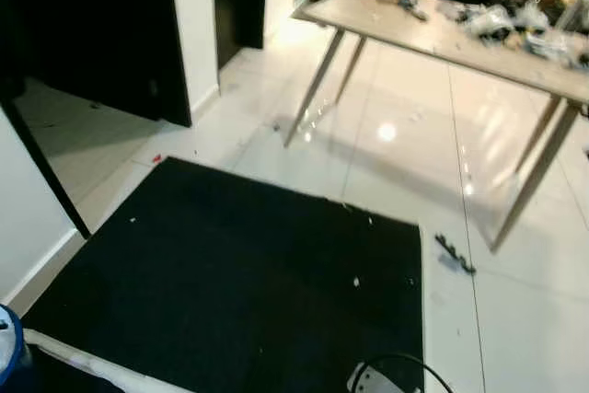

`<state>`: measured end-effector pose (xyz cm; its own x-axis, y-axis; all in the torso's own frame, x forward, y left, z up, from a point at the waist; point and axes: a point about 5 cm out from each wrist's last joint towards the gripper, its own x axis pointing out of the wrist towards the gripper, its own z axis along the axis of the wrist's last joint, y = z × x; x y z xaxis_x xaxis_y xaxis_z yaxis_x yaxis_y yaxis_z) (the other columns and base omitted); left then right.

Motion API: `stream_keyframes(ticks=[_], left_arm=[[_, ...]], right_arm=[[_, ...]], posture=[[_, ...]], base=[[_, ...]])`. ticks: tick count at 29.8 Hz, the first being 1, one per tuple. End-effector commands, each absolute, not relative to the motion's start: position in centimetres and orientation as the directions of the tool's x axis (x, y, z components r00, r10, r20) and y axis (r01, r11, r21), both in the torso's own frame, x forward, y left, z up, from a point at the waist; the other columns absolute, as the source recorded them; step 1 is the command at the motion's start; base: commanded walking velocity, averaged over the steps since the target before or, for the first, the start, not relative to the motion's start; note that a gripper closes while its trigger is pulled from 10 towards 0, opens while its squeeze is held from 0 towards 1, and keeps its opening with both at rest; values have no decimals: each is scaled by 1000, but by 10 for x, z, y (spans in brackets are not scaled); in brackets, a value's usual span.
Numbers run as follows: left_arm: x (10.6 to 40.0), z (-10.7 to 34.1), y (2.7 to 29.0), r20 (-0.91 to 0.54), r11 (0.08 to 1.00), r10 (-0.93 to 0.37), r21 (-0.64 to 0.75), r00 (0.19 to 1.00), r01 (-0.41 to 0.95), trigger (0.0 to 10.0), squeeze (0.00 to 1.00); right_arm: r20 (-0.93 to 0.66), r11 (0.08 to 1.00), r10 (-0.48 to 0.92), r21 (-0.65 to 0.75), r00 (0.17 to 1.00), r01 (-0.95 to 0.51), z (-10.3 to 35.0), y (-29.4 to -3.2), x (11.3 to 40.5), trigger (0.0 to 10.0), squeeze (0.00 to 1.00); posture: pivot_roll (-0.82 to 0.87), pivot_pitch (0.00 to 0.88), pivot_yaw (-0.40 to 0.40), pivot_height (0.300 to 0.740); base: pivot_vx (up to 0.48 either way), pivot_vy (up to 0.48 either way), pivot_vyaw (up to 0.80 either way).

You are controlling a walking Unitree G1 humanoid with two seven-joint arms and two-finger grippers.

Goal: Picking trash to rubbish bin

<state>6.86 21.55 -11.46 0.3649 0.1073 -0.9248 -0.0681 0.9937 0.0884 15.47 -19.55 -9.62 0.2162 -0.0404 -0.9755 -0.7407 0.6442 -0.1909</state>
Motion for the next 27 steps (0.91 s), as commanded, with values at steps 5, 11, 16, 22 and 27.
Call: stream_keyframes(ticks=[5,11,16,22,27], left_arm=[[74,-113,217,-917,994,108,92,385,-60,10000,0],[75,-113,218,-915,994,107,90,390,-63,10000,0],[76,-112,217,-910,995,99,77,402,-70,10000,0],[80,-112,214,-903,996,82,63,423,-60,10000,0],[82,-111,213,-898,996,81,60,433,-63,10000,0]], right_arm=[[-976,645,-45,-191,213,-740,-97,-197,153,10000,0],[-975,644,-37,-190,217,-741,-97,-191,154,10000,0],[-974,660,-30,-187,222,-728,-98,-189,154,10000,0],[-974,671,-26,-184,226,-718,-98,-189,153,10000,0],[-974,674,-26,-184,226,-715,-98,-190,153,10000,0]], posture=[[114,11,1,740],[113,13,2,740],[112,20,-1,740],[110,23,-3,740],[108,22,-2,740]], base=[[0,0,-788],[0,0,-788],[0,0,-786],[133,0,0],[280,0,0]])
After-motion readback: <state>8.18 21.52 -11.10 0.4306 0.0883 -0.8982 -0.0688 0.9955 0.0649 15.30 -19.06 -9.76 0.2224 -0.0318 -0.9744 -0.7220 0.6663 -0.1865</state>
